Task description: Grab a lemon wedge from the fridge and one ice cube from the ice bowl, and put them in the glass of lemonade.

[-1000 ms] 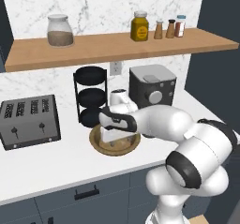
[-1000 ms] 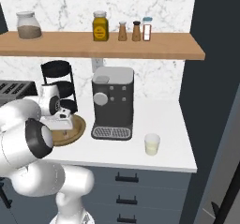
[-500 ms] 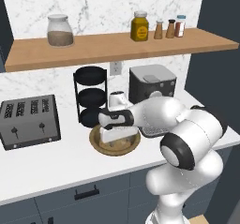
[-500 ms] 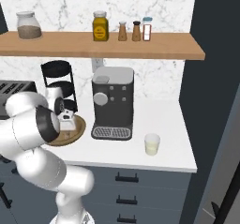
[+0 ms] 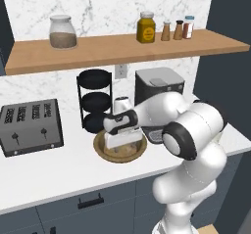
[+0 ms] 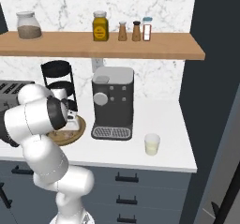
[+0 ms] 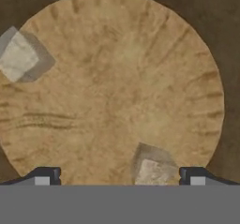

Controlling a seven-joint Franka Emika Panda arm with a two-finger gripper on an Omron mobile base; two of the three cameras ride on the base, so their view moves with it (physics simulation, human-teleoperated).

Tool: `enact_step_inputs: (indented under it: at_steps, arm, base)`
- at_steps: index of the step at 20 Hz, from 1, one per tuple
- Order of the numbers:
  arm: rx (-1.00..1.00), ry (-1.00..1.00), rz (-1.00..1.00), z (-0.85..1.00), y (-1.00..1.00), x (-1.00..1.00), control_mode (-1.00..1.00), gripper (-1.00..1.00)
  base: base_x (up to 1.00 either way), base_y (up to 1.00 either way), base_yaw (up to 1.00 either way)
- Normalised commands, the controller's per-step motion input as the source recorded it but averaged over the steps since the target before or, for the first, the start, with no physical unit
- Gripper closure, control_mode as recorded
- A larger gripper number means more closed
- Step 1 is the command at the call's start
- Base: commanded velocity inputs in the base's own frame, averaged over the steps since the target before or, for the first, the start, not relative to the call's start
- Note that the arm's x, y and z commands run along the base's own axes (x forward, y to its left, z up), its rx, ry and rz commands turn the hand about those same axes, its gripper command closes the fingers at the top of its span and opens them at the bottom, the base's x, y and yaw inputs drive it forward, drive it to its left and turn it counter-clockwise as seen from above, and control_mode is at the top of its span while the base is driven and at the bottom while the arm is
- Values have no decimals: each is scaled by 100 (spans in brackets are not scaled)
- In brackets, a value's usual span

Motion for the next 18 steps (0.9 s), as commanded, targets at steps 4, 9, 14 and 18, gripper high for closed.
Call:
enact_step_inputs:
  at_steps: [4,9,14,18]
  arm:
    - [0,4,0,-46,0,19,-100,-100]
    - [0,1,3,-24,0,1,-100,-100]
    - [0,0,6,-6,0,0,-100,-100]
    - [0,0,4,0,0,-2,-100,-100]
  base:
    - [0,0,0]
    - [0,0,0]
    - [0,0,0]
    - [0,0,0]
